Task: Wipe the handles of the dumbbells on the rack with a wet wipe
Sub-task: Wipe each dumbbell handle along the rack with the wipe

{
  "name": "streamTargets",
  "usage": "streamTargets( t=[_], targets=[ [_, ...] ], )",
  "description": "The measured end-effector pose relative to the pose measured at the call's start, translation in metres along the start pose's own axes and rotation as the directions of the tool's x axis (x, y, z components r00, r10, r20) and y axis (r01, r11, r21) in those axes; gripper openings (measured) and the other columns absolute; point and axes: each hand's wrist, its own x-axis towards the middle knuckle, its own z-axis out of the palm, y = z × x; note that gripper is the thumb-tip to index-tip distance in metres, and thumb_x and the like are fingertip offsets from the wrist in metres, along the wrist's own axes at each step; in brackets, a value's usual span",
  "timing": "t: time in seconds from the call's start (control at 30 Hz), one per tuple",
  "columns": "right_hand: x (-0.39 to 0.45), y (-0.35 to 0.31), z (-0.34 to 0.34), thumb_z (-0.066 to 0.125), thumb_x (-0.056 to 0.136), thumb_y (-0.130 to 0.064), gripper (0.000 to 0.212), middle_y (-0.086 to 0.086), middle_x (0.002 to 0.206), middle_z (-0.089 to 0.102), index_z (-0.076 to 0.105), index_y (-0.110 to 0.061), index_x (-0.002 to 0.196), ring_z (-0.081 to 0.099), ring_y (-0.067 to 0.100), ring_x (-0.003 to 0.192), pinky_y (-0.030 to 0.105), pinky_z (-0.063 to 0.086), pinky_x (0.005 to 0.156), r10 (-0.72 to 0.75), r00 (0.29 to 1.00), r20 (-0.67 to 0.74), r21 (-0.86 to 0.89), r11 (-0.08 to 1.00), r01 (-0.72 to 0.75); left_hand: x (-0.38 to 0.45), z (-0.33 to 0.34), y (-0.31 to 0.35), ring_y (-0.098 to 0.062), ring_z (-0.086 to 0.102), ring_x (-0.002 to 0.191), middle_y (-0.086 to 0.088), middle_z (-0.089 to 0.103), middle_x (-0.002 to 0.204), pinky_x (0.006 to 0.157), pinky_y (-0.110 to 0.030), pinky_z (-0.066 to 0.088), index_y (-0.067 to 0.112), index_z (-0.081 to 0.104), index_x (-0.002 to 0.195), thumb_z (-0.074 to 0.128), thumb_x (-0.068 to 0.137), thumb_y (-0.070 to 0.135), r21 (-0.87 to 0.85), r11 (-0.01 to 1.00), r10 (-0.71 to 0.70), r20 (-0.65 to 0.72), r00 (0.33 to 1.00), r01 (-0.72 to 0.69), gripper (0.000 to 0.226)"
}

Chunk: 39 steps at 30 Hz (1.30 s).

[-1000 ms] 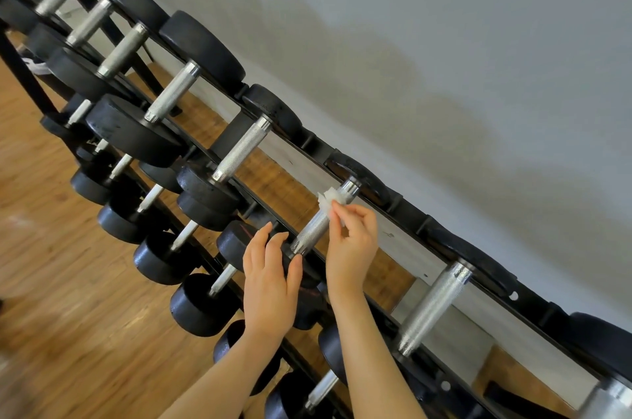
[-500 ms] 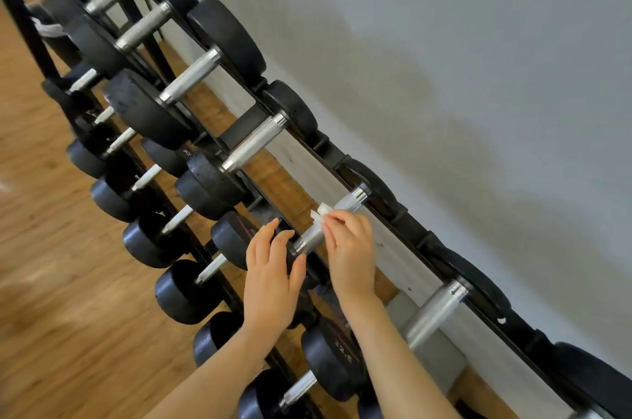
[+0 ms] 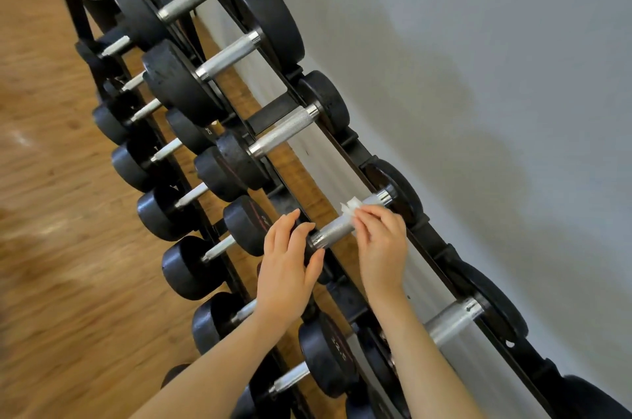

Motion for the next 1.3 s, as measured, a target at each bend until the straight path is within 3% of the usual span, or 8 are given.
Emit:
streamTargets(
  t=[0.07, 0.23, 0.4, 0.6, 0.7, 0.87, 1.2, 1.3],
  targets=[
    [-0.001, -0.002, 0.002, 0.061, 0.089, -0.018, 0.024, 0.006, 0.104, 0.068, 0.071, -0.003, 0.104, 0.056, 0.016, 0.095, 0.014, 0.046, 0.081, 0.010, 1.000, -0.009, -0.034, 0.999, -0.011, 0.000, 0.001, -0.001, -0.018, 0.019, 0.143, 0.002, 0.032, 0.152, 0.111, -0.032, 0.020, 0.020, 0.050, 0.136, 0.046, 0.094, 0.042, 0.000, 1.000, -0.001, -0.002, 1.000, 0.001, 0.048],
    [-0.004, -0.005, 0.000, 0.049, 0.094, -0.028, 0.036, 0.007, 0.103, 0.068, 0.071, -0.002, 0.103, 0.058, 0.021, 0.092, 0.024, 0.052, 0.074, -0.184, 0.977, 0.111, -0.035, 0.981, 0.189, 0.000, -0.001, -0.002, -0.019, 0.020, 0.144, 0.001, 0.033, 0.153, 0.110, -0.032, 0.020, 0.020, 0.049, 0.137, 0.045, 0.094, 0.044, 0.023, 1.000, 0.013, 0.008, 1.000, -0.013, 0.049],
    [0.014, 0.003, -0.011, 0.053, 0.091, -0.026, 0.032, 0.007, 0.102, 0.068, 0.072, -0.003, 0.105, 0.057, 0.020, 0.088, 0.022, 0.047, 0.069, -0.023, 0.998, 0.052, -0.076, 0.997, 0.027, 0.000, -0.004, -0.009, -0.019, 0.016, 0.144, 0.000, 0.029, 0.156, 0.112, -0.034, 0.017, 0.021, 0.041, 0.145, 0.038, 0.096, 0.051, 0.081, 0.994, 0.062, 0.054, 0.997, -0.066, 0.058],
    [0.003, -0.005, -0.004, 0.054, 0.089, -0.026, 0.031, 0.009, 0.100, 0.068, 0.070, -0.003, 0.103, 0.057, 0.021, 0.088, 0.028, 0.054, 0.069, -0.287, 0.937, 0.198, -0.052, 0.952, 0.302, -0.002, -0.010, -0.010, -0.015, 0.009, 0.150, 0.008, 0.014, 0.162, 0.115, -0.031, 0.014, 0.029, 0.026, 0.153, 0.036, 0.094, 0.055, 0.033, 0.997, 0.062, 0.093, 0.994, -0.066, 0.065],
    [0.008, 0.000, -0.006, 0.047, 0.094, -0.030, 0.037, 0.006, 0.105, 0.070, 0.071, -0.006, 0.107, 0.057, 0.016, 0.091, 0.025, 0.051, 0.076, -0.236, 0.963, 0.126, -0.082, 0.965, 0.248, -0.005, -0.013, -0.012, -0.011, 0.005, 0.151, 0.014, 0.005, 0.161, 0.116, -0.031, 0.014, 0.035, 0.016, 0.153, 0.037, 0.095, 0.055, -0.006, 0.997, 0.079, 0.108, 0.991, -0.079, 0.065],
    [0.000, -0.002, 0.003, 0.047, 0.094, -0.028, 0.037, 0.007, 0.108, 0.071, 0.070, -0.004, 0.111, 0.064, 0.020, 0.090, 0.031, 0.056, 0.075, -0.328, 0.914, 0.237, -0.052, 0.936, 0.349, -0.005, -0.018, -0.016, -0.014, 0.008, 0.151, 0.007, 0.010, 0.164, 0.117, -0.038, 0.025, 0.032, 0.020, 0.154, 0.040, 0.095, 0.053, 0.013, 0.995, 0.101, 0.133, 0.986, -0.104, 0.066],
    [-0.001, -0.011, 0.008, 0.048, 0.094, -0.025, 0.031, 0.006, 0.100, 0.070, 0.071, -0.006, 0.104, 0.061, 0.022, 0.084, 0.035, 0.055, 0.069, -0.377, 0.873, 0.309, -0.028, 0.914, 0.405, -0.005, -0.022, -0.020, -0.014, 0.013, 0.150, 0.005, 0.015, 0.163, 0.116, -0.036, 0.025, 0.031, 0.020, 0.153, 0.041, 0.094, 0.053, 0.058, 0.987, 0.140, 0.132, 0.981, -0.149, 0.067],
    [0.000, -0.005, 0.007, 0.051, 0.094, -0.025, 0.030, 0.007, 0.103, 0.069, 0.070, -0.006, 0.107, 0.060, 0.023, 0.086, 0.035, 0.054, 0.068, -0.315, 0.915, 0.252, -0.044, 0.941, 0.336, -0.007, -0.020, -0.020, -0.015, 0.018, 0.148, 0.004, 0.017, 0.162, 0.113, -0.034, 0.026, 0.029, 0.023, 0.153, 0.042, 0.094, 0.054, 0.069, 0.987, 0.139, 0.099, 0.985, -0.146, 0.067]
  ],
)
